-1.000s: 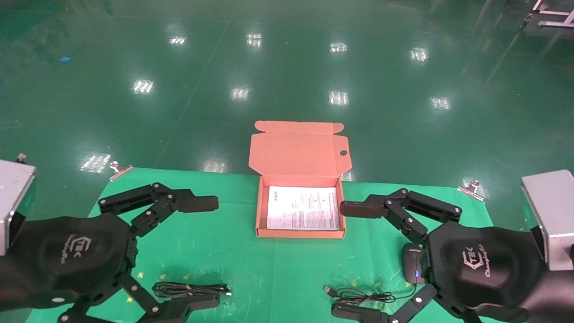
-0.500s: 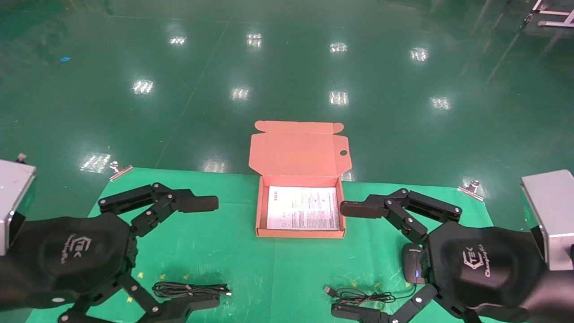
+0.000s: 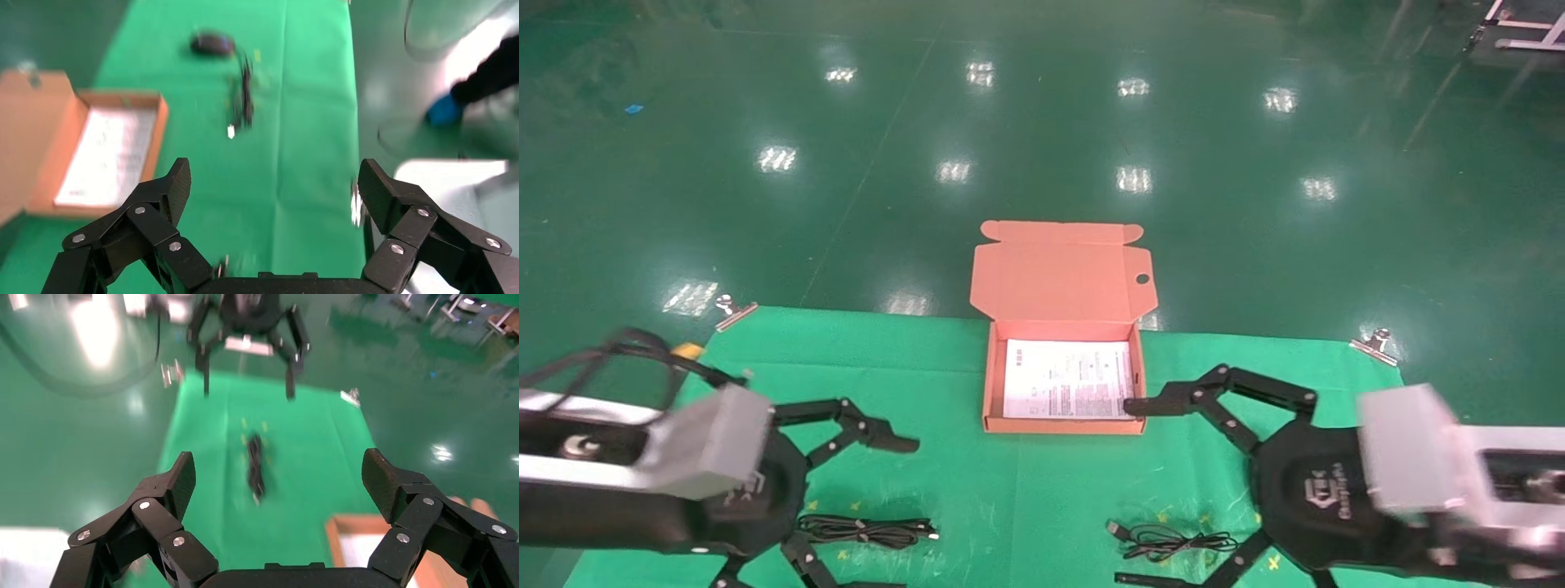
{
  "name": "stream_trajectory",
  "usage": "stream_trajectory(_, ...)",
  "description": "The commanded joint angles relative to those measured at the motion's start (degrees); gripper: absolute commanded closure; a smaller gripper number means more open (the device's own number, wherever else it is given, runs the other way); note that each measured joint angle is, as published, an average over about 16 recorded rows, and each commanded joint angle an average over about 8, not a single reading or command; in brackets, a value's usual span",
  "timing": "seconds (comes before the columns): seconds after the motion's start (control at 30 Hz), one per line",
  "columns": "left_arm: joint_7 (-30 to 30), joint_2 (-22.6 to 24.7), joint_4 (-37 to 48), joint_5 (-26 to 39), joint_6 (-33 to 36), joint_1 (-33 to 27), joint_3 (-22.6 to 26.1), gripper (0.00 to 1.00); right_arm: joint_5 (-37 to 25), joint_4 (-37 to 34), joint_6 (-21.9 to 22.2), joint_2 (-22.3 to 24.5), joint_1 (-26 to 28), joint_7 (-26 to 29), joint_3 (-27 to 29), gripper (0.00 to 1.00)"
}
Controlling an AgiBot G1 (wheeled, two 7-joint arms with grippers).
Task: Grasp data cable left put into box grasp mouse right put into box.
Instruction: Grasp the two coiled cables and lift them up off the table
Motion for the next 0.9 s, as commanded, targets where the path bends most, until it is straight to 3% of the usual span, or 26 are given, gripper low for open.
stream_trajectory(0.03,0.15,0.95,0.88,3.19,0.17,-2.64,3.14,0.0,-2.87,0.28,-0.26,-0.16,1.2,-1.79,-0.69,0.0)
stream_trajectory(0.43,2.67,7.53,8.23,18.54,-1.06,-12.37,17.89,0.0,-24.03,1.61,0.41,-4.32,7.74,-18.48,-7.68,0.0)
stream_trajectory(0.9,-0.33,16.18,8.99,39.44,-8.1,-12.28,27.77,0.0,-47.04,1.18,8.37,-11.22,7.18,-22.34,-16.14,0.0)
